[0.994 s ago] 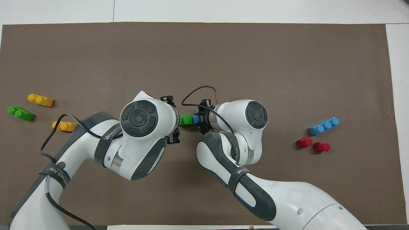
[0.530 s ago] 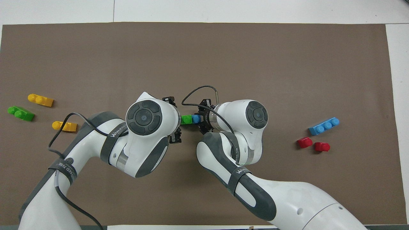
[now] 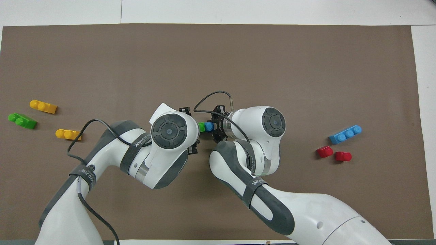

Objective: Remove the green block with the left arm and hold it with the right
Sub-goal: 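Pull the green brick away with the left gripper while the right gripper pulls blue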

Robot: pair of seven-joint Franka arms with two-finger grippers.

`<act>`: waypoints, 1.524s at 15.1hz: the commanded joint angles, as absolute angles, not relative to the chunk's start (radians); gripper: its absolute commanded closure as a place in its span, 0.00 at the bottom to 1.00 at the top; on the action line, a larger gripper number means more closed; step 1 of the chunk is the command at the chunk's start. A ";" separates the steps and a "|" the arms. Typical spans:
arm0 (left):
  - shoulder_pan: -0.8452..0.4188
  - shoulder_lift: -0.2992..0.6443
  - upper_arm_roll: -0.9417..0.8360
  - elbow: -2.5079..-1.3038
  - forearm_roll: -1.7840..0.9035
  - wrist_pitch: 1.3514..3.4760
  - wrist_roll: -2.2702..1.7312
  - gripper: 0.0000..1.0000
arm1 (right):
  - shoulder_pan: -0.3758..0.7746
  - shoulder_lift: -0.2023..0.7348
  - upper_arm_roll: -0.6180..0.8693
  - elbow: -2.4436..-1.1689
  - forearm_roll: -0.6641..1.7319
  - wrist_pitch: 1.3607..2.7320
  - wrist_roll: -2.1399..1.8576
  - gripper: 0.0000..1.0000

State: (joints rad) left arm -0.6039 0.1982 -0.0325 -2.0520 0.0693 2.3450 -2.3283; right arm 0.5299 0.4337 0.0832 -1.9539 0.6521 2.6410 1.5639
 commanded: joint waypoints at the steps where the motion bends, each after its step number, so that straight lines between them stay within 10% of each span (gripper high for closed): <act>1: -0.626 0.196 -0.017 -2.057 0.115 2.361 -2.344 0.83 | 0.534 0.442 0.083 -1.950 0.676 2.668 1.572 1.00; 2: -0.626 0.196 -0.017 -2.057 0.117 2.365 -2.344 1.00 | 0.534 0.442 0.083 -1.950 0.676 2.668 1.571 1.00; 18: -0.560 0.022 -0.011 -1.993 0.117 2.123 -2.226 1.00 | 0.526 0.436 0.080 -1.947 0.670 2.649 1.563 1.00; 23: -0.390 -0.078 -0.006 -1.979 0.039 2.017 -1.894 1.00 | 0.352 0.318 0.071 -1.930 0.629 2.374 1.392 1.00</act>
